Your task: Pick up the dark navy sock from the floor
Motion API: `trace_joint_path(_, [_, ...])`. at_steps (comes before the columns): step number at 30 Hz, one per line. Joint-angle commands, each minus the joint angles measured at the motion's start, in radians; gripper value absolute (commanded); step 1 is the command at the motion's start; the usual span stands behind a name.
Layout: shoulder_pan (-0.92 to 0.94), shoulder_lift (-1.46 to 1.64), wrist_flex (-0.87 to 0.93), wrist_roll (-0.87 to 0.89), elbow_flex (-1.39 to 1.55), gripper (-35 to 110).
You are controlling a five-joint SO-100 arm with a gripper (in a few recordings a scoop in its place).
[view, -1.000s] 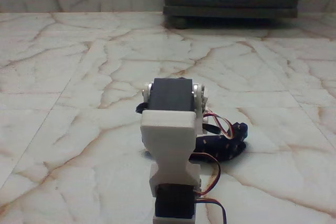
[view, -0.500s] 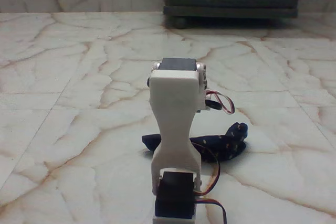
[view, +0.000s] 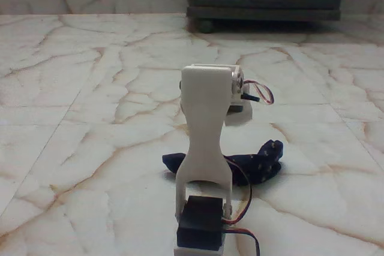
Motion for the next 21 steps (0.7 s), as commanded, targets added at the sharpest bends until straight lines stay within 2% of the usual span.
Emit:
trace_joint_path(1, [0.018, -0.018, 0.095, 0.037, -0.137, 1])
trace_joint_path(7, [0.034, -0.046, 0.46, 0.184, -0.291, 10])
trace_joint_path(10, [0.029, -0.141, 0.657, 0.232, -0.457, 9])
trace_joint_path(14, [0.025, -0.265, 0.755, 0.247, -0.621, 10])
trace_joint_path(21, [0.041, -0.463, 0.813, 0.256, -0.795, 9])
